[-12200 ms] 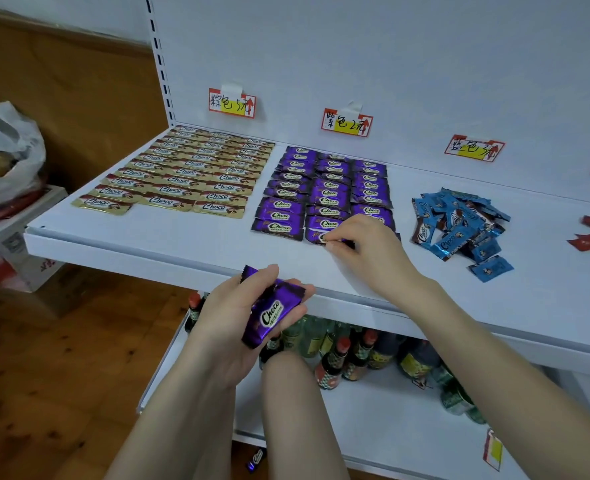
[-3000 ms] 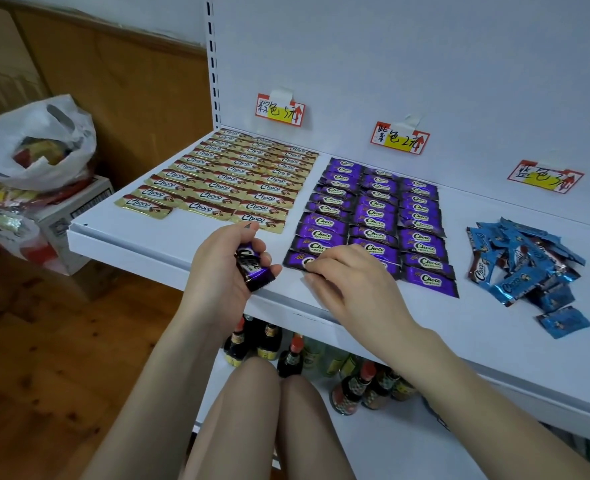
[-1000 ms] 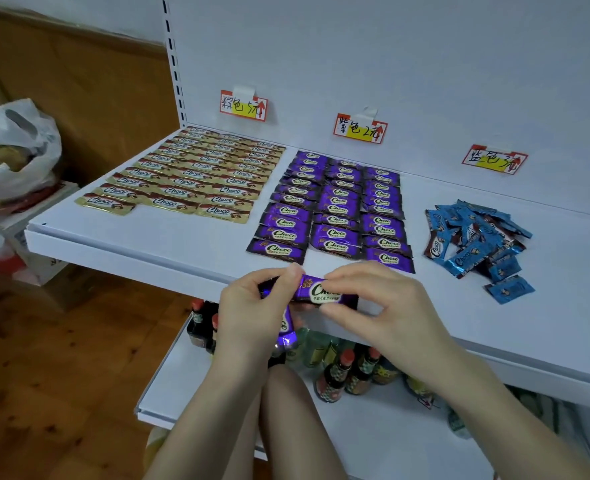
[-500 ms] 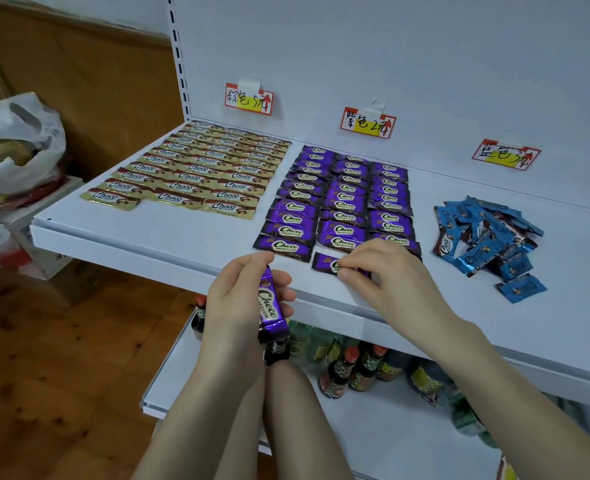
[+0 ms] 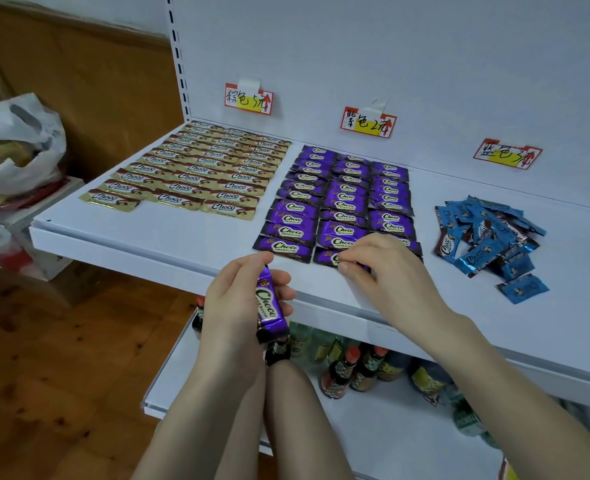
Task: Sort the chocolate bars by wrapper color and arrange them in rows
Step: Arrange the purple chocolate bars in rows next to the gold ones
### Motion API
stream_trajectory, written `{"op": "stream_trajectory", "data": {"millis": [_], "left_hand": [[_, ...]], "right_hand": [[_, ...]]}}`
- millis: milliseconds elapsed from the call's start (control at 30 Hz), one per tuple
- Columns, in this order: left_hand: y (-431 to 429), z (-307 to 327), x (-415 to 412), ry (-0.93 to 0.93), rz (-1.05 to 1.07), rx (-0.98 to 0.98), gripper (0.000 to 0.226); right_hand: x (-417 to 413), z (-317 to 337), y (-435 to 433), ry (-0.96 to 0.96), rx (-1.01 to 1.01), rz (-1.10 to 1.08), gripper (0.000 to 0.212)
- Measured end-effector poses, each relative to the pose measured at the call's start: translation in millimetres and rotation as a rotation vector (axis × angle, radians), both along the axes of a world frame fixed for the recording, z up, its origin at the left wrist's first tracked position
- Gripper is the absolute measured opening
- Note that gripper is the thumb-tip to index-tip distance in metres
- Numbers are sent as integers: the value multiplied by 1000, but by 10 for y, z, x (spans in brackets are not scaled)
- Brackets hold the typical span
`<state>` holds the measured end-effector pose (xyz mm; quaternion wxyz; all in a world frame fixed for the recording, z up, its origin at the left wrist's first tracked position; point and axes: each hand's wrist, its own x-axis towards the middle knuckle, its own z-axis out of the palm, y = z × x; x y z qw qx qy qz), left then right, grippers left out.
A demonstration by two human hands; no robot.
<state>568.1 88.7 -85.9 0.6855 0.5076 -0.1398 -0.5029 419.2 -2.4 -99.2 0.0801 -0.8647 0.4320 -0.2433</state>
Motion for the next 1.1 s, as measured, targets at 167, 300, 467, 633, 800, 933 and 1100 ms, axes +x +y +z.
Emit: {"op": "stream_trajectory", "data": {"millis": [167,300,467,633,800,933,1100], "left_hand": [[-54,20,-32,32,23,-17,16],[-80,33,-57,38,29,-33,18],[-112,48,-72,41,42,-52,22],[-200,129,-209,110,58,-208,25],[-253,239,-408,145,-34,-323,27],[-221,206,-392,-36,-138,-336,16],[-176,137,-384,-165,-204,-236,10]], "right_hand": [[9,-11,1,-19,-23,6,14],[6,-25,11,-20,-35,21,19],[10,-1,16,-22,-51,14,18],[14,292,268,-438,206,72,8],[39,427,438,-645,558,167,19],[-141,508,379,-711,605,133,17],[-356,485,363,-646,560,119,20]]}}
